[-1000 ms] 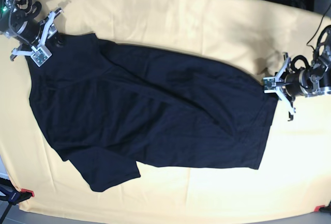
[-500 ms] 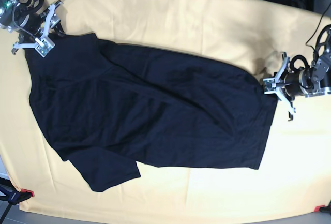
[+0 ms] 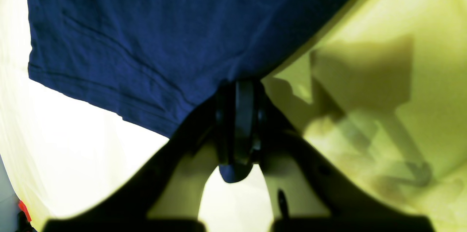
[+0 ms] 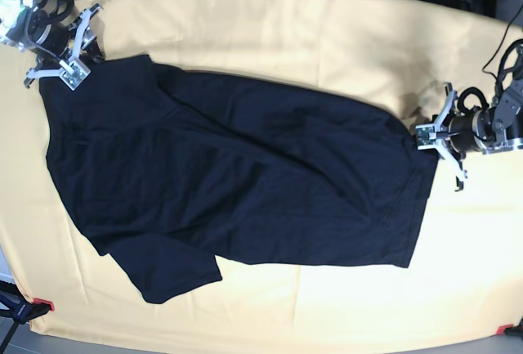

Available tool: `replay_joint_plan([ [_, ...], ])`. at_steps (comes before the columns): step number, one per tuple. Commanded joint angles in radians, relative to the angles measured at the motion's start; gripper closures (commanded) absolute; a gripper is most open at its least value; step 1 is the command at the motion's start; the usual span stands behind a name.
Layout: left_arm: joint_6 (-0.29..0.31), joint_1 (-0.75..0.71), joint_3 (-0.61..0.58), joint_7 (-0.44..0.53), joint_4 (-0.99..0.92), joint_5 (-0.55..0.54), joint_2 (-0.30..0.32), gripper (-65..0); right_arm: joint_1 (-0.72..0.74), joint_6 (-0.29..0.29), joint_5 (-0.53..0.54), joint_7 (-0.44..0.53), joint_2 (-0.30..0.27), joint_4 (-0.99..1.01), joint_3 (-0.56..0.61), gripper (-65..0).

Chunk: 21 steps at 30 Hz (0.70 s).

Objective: Fold the T-shirt properly
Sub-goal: 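Pull the gripped shirt edge away from the sleeve with both grippers, smoothing the shirt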

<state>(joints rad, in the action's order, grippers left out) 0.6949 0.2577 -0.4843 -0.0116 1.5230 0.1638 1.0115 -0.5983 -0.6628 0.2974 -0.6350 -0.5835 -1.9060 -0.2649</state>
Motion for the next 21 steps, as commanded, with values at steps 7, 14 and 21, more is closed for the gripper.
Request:
replay_joint_plan([
  [7,-0.002,0.020,0.013,0.011,0.008,-0.012,0.022,0.0,0.001,0.017,-0.018,-0.003,-0.016,-0.006,-0.008,-5.9],
  [14,-0.002,0.023,0.013,0.011,0.010,-0.009,0.029,0.0,0.061,0.083,-0.018,-0.005,-0.016,-0.021,-0.010,0.0],
  [21,0.003,0.022,0.013,0.011,0.089,0.010,0.094,0.0,0.064,0.079,-0.017,-0.034,-0.016,-0.064,-0.011,0.0],
])
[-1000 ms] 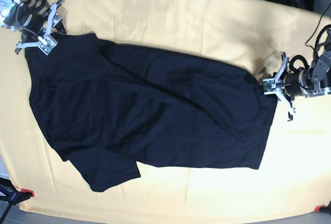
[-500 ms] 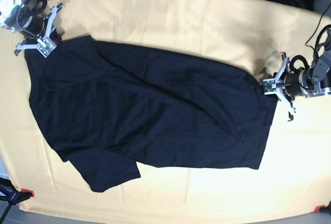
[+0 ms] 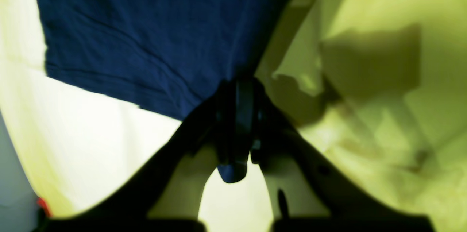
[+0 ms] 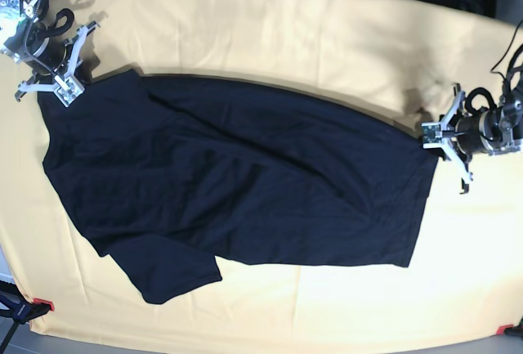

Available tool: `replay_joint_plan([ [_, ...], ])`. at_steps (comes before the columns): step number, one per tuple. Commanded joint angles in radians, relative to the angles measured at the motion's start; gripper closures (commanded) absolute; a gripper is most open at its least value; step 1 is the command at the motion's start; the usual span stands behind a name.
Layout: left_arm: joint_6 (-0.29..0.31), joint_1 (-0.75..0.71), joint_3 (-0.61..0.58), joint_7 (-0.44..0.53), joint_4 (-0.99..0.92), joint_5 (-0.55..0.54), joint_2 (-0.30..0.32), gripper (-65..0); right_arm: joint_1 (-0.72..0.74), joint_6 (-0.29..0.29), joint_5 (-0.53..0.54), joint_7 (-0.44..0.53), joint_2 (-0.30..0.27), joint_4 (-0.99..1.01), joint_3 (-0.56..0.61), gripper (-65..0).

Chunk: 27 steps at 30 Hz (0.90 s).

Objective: Fold the T-shirt properly
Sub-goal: 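Pull the gripped shirt edge away from the sleeve with both grippers, smoothing the shirt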

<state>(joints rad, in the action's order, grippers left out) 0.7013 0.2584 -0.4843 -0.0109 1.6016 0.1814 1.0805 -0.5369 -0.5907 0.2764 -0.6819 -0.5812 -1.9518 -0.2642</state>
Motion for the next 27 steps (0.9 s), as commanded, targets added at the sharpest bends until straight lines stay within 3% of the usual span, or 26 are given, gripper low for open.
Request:
replay_joint_plan([
  [1,-0.003,0.021,0.013,0.010,0.027,-0.011,0.037,0.0,0.002,0.008,0.003,0.002,-0.018,-0.024,-0.011,0.0],
  [5,-0.003,-0.012,0.013,0.010,0.099,-0.060,0.096,0.0,-0.014,-0.003,0.007,-0.023,-0.019,-0.034,-0.011,0.0],
  [14,-0.003,-0.169,0.013,0.000,0.205,-0.060,0.221,0.0,-0.113,-0.025,0.006,-0.045,-0.057,-0.082,-0.013,0.0],
  [20,-0.003,-0.232,0.013,-0.085,0.246,-0.060,0.261,0.0,-0.205,0.029,-0.042,-0.056,-0.057,-0.153,-0.014,0.0],
  [27,-0.003,-0.298,0.013,-0.104,0.318,-0.097,0.298,0.0,-0.325,0.081,-0.072,-0.076,-0.056,-0.175,-0.019,0.0],
])
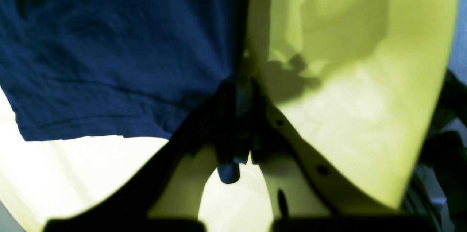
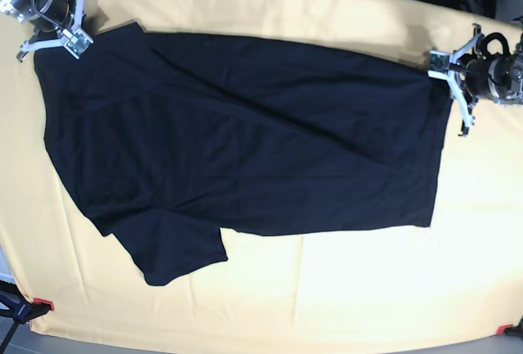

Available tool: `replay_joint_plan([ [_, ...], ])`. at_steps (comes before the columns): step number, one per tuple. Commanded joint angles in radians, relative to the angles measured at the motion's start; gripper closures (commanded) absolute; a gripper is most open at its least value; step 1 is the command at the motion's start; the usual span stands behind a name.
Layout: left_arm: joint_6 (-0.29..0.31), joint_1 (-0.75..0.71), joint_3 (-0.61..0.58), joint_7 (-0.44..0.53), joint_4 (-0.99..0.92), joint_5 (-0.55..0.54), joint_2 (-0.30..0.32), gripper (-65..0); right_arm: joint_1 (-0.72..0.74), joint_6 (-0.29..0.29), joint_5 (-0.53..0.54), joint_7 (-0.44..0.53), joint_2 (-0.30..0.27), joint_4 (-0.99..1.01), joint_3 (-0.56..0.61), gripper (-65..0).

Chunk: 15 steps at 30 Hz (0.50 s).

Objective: Fold the T-shirt properly
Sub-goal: 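Pull the gripped shirt edge away from the sleeve with both grippers, smoothing the shirt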

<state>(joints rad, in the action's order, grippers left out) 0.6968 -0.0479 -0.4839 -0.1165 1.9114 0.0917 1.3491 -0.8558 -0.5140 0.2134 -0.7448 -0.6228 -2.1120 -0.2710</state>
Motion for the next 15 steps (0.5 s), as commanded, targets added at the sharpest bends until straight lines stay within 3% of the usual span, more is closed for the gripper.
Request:
replay_joint_plan([
  [1,0.001,-0.002,0.013,0.002,0.020,-0.008,0.040,0.0,-0.025,0.023,-0.012,-0.021,-0.015,-0.015,-0.014,0.0],
  [9,0.001,-0.024,0.013,0.002,0.073,-0.009,0.093,0.0,-0.155,0.078,-0.013,-0.028,-0.014,-0.021,-0.033,0.0],
  [12,0.001,-0.027,0.013,-0.002,0.078,-0.046,0.106,0.0,-0.193,0.103,-0.013,-0.040,-0.014,-0.050,-0.033,0.0],
  [15,0.001,-0.030,0.013,-0.065,0.086,-0.108,0.116,0.0,-0.217,0.116,-0.026,-0.057,-0.014,-0.099,-0.033,0.0],
])
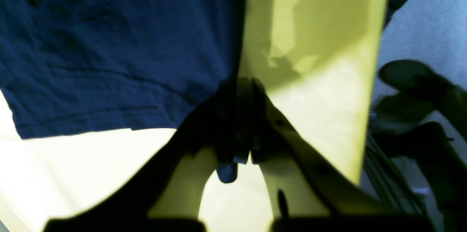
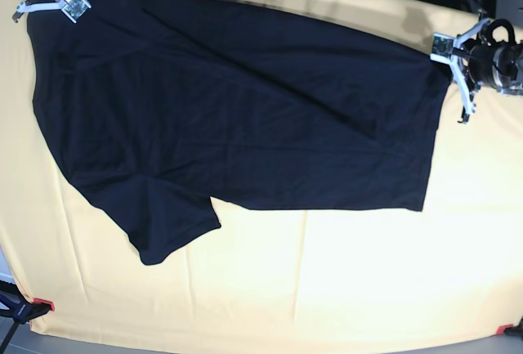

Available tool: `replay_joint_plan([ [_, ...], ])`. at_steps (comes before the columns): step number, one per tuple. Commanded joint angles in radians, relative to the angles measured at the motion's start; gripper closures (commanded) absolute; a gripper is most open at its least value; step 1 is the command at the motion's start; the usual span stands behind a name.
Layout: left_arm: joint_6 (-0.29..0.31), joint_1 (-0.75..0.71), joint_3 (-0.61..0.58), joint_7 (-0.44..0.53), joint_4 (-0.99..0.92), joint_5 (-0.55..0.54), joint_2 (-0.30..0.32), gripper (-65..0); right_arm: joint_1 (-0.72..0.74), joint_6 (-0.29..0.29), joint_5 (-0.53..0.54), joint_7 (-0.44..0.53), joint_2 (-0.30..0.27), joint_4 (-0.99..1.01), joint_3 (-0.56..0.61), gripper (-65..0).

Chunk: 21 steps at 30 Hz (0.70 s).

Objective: Fold the T-shirt properly
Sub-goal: 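Pull the gripped shirt edge away from the sleeve with both grippers, smoothing the shirt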

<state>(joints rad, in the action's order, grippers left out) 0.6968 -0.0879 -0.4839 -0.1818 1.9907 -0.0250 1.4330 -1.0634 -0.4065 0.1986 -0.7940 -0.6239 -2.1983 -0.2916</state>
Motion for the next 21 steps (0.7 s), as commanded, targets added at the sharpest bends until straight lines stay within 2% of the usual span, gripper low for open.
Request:
replay_joint_plan([
  [1,0.001,0.010,0.013,-0.037,0.010,-0.022,0.033,0.0,-0.009,0.008,-0.023,-0.008,-0.013,-0.023,-0.013,0.0],
  [6,0.001,0.010,0.013,-0.293,0.036,-0.198,0.033,0.0,-0.009,0.029,-0.050,-0.006,-0.013,-0.030,-0.014,0.0],
  [8,0.001,0.010,0.013,-0.346,0.039,-0.257,0.033,0.0,-0.009,0.027,-0.050,-0.007,-0.013,-0.030,-0.014,0.0],
  [12,0.001,0.010,0.013,-0.350,0.039,-0.303,0.033,0.0,-0.009,0.027,-0.039,-0.009,-0.013,-0.030,-0.014,0.0],
  [18,0.001,0.010,0.013,-0.354,0.039,-0.325,0.033,0.0,-0.009,-0.005,0.011,-0.041,-0.008,-0.030,-0.014,0.0],
  [21,0.001,0.010,0.013,-0.419,0.039,-0.407,0.033,0.0,-0.009,-0.003,0.010,-0.043,-0.008,-0.030,-0.014,0.0],
])
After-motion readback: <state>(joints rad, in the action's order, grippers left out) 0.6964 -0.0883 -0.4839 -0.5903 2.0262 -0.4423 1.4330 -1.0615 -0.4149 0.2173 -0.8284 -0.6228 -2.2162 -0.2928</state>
